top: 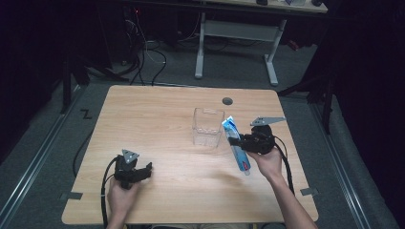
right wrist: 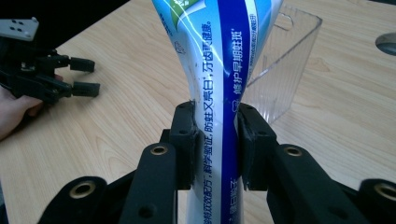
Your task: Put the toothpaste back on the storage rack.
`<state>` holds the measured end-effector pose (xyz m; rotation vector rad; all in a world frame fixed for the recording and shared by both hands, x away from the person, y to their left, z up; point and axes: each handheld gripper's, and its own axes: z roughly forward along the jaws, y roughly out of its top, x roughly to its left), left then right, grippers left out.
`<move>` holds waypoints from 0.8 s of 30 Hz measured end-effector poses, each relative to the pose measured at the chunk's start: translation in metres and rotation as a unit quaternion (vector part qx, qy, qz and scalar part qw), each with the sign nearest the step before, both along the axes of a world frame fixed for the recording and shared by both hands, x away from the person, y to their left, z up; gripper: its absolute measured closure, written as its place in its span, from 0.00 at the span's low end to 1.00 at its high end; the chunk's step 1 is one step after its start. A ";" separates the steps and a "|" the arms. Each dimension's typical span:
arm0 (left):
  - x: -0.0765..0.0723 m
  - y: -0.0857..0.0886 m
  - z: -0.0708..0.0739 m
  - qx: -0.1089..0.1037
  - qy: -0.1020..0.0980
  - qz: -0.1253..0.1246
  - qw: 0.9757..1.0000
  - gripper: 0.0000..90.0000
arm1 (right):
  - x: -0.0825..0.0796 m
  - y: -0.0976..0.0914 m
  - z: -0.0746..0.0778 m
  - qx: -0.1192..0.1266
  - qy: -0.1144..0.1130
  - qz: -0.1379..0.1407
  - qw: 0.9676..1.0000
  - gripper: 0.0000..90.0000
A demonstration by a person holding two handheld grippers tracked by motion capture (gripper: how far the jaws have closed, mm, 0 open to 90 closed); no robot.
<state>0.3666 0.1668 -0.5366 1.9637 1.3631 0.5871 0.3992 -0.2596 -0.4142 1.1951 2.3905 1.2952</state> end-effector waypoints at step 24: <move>0.000 0.000 0.000 0.000 0.000 -0.001 1.000 0.26 | 0.014 0.024 0.027 0.019 -0.037 0.024 0.999 0.79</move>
